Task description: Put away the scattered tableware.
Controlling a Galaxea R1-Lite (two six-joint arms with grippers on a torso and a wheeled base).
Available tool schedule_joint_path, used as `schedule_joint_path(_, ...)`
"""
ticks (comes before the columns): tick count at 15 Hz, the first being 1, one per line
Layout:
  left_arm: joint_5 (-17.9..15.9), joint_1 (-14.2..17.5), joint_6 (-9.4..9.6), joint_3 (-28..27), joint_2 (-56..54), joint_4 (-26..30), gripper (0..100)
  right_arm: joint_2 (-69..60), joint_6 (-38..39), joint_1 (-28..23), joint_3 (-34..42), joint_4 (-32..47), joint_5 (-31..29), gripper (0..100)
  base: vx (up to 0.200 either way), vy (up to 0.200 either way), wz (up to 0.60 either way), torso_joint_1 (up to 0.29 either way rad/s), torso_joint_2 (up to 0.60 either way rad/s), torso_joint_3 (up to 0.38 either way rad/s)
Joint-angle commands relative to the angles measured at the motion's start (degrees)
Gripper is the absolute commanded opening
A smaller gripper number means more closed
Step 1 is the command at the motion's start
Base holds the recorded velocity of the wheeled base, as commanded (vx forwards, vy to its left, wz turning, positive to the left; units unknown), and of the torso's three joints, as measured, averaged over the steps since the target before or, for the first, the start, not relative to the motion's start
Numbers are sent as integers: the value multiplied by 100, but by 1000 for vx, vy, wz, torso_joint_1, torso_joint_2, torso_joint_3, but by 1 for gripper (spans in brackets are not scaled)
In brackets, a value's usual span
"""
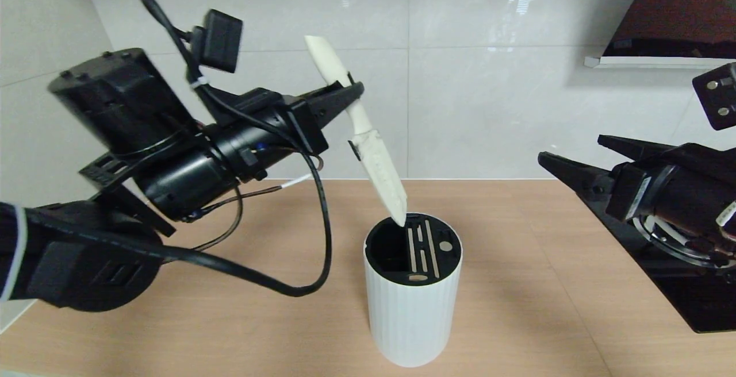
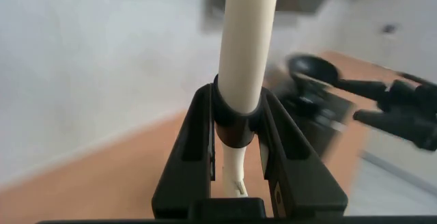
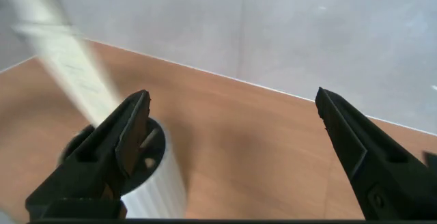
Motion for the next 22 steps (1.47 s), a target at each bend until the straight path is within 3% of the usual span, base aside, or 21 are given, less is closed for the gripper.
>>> schedule_joint_path(1,8,200,181,311,-553,-94,0,308,5,-69,40,-12,-6,100,0,0,0,0,0,0)
schedule_joint_path(2,17,217,278,347,-580,-94,0,360,-4,-69,48,-12,-6,100,0,0,0,0,0,0)
schedule_joint_path(3,8,217,577,514,-624,-94,0,413,-4,-78,136,-12,-6,100,0,0,0,0,0,0)
schedule_joint_path(6,17,-20,1034,689,-413,-103,0,404,-4,-78,136,-12,3,100,0,0,0,0,0,0)
schedule_joint_path(8,8,-170,1236,883,-439,-103,0,395,-4,-78,145,-12,3,100,0,0,0,0,0,0)
schedule_joint_path(10,17,-477,1271,1041,-492,-252,0,422,-4,-78,154,-12,11,100,0,0,0,0,0,0)
schedule_joint_path(14,17,-759,1280,1190,-545,-410,0,413,-4,-69,163,-12,11,100,0,0,0,0,0,0)
schedule_joint_path(22,17,-908,1289,1349,-360,-410,0,404,-4,-78,180,-12,3,100,0,0,0,0,0,0)
